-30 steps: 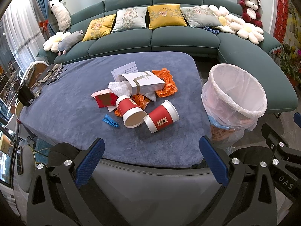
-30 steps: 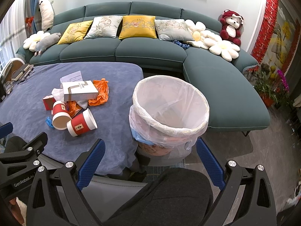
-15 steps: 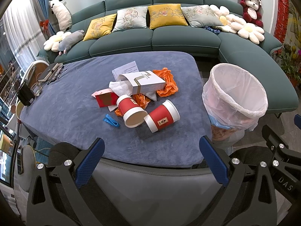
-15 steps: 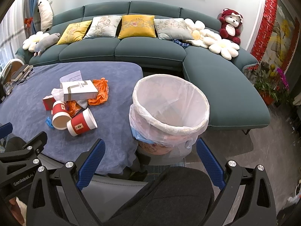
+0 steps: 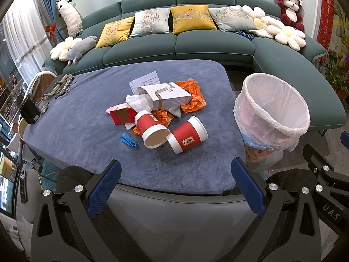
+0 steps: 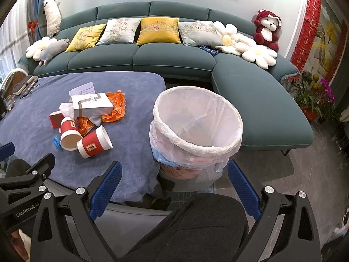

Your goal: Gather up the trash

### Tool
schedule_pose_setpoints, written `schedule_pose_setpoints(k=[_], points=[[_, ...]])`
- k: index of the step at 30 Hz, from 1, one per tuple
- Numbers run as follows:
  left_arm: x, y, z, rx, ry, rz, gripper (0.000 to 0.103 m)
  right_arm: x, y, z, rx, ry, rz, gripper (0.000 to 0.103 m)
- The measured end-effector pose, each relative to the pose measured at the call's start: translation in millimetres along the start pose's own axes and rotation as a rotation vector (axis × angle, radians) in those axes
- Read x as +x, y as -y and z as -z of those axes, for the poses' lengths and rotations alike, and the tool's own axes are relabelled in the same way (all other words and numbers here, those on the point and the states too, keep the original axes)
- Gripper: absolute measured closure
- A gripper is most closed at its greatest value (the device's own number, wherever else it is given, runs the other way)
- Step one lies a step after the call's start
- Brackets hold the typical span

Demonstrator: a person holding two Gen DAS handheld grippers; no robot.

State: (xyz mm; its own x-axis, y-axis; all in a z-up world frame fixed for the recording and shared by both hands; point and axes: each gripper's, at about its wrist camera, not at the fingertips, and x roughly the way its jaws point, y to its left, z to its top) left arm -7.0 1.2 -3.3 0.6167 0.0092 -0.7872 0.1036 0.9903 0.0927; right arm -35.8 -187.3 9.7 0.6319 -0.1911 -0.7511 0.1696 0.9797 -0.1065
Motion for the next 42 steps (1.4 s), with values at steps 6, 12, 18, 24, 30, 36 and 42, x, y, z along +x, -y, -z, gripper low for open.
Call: schedule_pose_setpoints(k=[6,12,18,24,30,36,42], points=[[0.1,-0.1,0.1,0.0,0.0,0.0,0.007,0.0,-0.1,-0.3,0.0,0.0,0.002,0.01],[0.3,-0.3,0.7,0.001,-0.001,0.001,0.007,-0.1,0.6,-0.1,0.0,0.001,0.001,0.01],[0.4,0.4,0.5,0.001,-0.001,0.0,0.007,0.0,0.7,-0.4,0.0,0.0,0.001,0.01],[0.4,0.3,1.7,0.003,0.002,0.008,0.007,0.4,0.5,0.6,0.004,0.002,0.002,0.01],[3.3,-0.2,-0.3,-0.02,0.01,0.056,0.007,3.9,1.0,0.8,0.027,0.014,0.008,0.01],[19.1,-12.8,-12.9,-0.014,0.03,0.062,0.007,11.7,-1.6,-7.0,0.054,0.033,0.013,0.01],[42.9,-34.8,-36.3,-0.024,0.054,0.057,0.007,26.9,-15.5,-19.8,0.061,0.044,0.0,0.01]])
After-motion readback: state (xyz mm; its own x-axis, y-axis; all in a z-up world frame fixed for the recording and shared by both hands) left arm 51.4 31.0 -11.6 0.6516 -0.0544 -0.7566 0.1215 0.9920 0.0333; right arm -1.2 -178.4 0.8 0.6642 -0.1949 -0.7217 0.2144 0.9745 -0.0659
